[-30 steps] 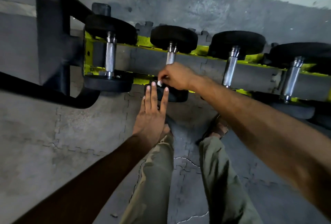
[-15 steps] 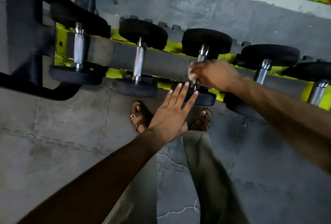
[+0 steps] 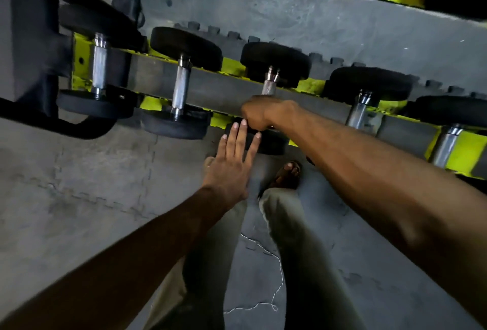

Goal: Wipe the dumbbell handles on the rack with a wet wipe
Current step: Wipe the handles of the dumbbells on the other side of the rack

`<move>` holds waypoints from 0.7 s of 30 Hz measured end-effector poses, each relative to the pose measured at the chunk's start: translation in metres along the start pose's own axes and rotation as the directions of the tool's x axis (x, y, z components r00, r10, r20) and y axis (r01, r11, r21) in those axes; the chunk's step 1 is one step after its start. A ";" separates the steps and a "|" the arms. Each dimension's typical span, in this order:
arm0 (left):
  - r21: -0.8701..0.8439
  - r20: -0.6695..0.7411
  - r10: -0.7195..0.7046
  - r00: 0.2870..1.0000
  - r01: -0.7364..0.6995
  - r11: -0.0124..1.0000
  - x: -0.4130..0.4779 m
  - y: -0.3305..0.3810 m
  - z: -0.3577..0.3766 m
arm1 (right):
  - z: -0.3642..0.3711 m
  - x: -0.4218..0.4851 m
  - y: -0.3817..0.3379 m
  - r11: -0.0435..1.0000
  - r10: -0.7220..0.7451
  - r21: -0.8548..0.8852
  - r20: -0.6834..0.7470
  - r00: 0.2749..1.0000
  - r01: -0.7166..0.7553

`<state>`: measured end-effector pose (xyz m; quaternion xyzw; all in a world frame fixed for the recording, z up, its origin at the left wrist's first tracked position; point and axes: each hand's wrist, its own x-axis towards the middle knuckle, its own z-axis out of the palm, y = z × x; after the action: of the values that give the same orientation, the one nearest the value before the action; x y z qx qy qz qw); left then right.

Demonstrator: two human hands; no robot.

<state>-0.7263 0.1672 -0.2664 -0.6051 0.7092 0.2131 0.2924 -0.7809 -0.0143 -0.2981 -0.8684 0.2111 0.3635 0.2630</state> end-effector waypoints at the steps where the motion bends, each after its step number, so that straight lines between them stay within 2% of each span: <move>1: -0.002 -0.008 -0.003 1.000 0.003 1.000 0.001 0.001 0.001 | 0.004 -0.004 0.005 0.999 -0.033 0.028 -0.050 0.998 0.034; 3: -0.009 -0.028 -0.008 1.000 0.008 1.000 0.000 0.002 0.004 | 0.017 -0.015 0.019 0.994 -0.061 0.072 -0.211 0.976 0.078; 6: -0.013 -0.063 -0.012 0.998 0.011 1.000 -0.002 0.000 0.007 | 0.048 -0.030 0.028 0.974 -0.083 0.158 -0.431 0.898 0.165; 7: -0.013 -0.065 -0.003 0.998 0.002 1.000 -0.002 0.000 0.007 | 0.058 -0.033 0.027 0.962 -0.049 0.215 -0.477 0.878 0.171; 9: -0.021 -0.062 0.013 0.998 -0.015 1.000 0.000 0.001 0.007 | 0.077 -0.034 0.024 0.905 0.135 0.409 -0.531 0.837 0.114; 11: -0.024 -0.073 0.005 0.997 -0.007 1.000 0.002 0.002 0.009 | 0.089 -0.032 0.020 0.790 0.368 0.613 -0.501 0.783 0.020; 13: -0.028 -0.066 -0.004 0.998 0.002 1.000 0.002 0.002 0.010 | 0.100 -0.027 0.019 0.638 0.526 0.768 -0.379 0.761 -0.060; 15: -0.036 -0.059 0.009 0.998 -0.011 0.999 0.000 0.003 0.010 | 0.109 -0.021 0.017 0.449 0.580 0.889 -0.211 0.787 -0.092; 16: -0.039 -0.063 0.015 0.998 -0.018 0.999 -0.001 0.004 0.009 | 0.113 -0.018 0.018 0.320 0.574 0.945 -0.138 0.807 -0.065; 18: -0.043 -0.067 0.013 0.998 -0.016 0.999 -0.001 0.004 0.007 | 0.111 -0.009 0.022 -0.031 0.547 0.999 0.002 0.837 0.018; 19: -0.045 -0.062 0.010 0.998 -0.013 0.999 -0.001 0.005 0.007 | 0.106 -0.004 0.028 -0.206 0.520 0.977 0.056 0.852 0.061; 21: -0.050 -0.057 0.013 0.998 -0.016 0.999 0.000 0.006 0.008 | 0.088 0.009 0.044 -0.478 0.466 0.867 0.111 0.878 0.144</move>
<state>-0.7307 0.1729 -0.2726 -0.6128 0.7159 0.2161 0.2553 -0.8454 0.0035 -0.3705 -0.2236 0.6012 -0.1172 0.7582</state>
